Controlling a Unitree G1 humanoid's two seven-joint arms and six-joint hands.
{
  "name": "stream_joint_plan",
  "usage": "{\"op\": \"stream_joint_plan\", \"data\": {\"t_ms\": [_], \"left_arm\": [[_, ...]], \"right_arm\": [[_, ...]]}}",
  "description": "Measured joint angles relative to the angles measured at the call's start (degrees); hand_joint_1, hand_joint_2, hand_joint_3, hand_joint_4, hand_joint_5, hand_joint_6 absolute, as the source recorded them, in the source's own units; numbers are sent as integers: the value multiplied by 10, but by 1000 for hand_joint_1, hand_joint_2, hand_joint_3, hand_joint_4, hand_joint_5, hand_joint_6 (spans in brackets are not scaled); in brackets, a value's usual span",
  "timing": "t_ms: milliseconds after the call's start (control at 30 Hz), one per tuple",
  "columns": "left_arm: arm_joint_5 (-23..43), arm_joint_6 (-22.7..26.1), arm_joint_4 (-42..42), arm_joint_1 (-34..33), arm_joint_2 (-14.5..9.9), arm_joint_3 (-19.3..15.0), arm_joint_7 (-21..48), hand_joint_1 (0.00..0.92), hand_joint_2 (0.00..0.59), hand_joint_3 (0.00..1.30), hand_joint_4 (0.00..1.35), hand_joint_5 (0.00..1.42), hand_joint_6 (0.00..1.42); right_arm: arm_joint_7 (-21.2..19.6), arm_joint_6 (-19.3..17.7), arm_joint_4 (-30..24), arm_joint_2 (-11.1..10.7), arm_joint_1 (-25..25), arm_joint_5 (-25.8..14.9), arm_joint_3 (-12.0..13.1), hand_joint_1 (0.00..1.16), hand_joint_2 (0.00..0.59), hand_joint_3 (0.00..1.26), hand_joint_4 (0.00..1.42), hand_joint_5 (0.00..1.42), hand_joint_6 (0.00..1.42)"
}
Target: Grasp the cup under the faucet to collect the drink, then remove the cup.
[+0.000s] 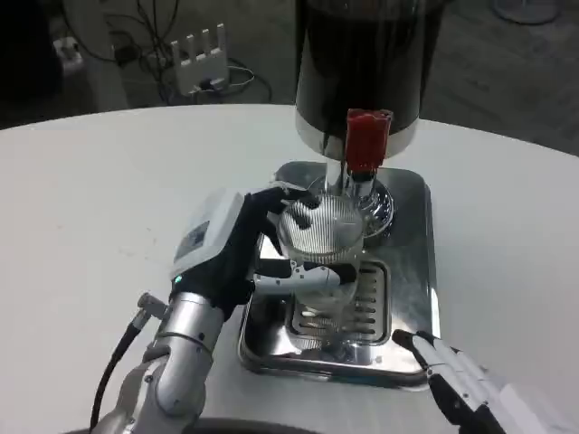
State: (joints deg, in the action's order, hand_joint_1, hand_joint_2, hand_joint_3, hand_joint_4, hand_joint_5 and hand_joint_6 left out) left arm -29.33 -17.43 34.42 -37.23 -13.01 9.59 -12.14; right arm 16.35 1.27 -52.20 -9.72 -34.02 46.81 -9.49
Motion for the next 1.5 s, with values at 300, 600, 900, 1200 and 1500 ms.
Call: {"op": "stream_joint_plan", "data": {"t_ms": [300,600,900,1200,1500], "left_arm": [[-1,8,3,-3,19,5,-8,806,81,797,875,979,1219],[35,10,5,-3,-2,3,42,261,0,0,0,136,256],[64,10,21,-12,-19,9,122,128,0,0,0,37,84],[66,9,29,-19,-20,20,154,78,9,0,0,0,0],[74,9,25,-18,-16,19,155,74,15,0,0,0,0]], "right_arm": [[-1,-1,0,0,-3,-9,3,553,470,54,0,0,0],[-5,-2,-1,0,-4,-10,1,576,486,54,0,0,0],[-7,-5,-1,-1,0,-12,1,600,486,54,0,0,0],[-8,-5,-1,-1,0,-21,8,601,487,54,0,0,0],[-12,-6,-1,-1,-6,-22,9,598,485,61,0,0,0]]}}
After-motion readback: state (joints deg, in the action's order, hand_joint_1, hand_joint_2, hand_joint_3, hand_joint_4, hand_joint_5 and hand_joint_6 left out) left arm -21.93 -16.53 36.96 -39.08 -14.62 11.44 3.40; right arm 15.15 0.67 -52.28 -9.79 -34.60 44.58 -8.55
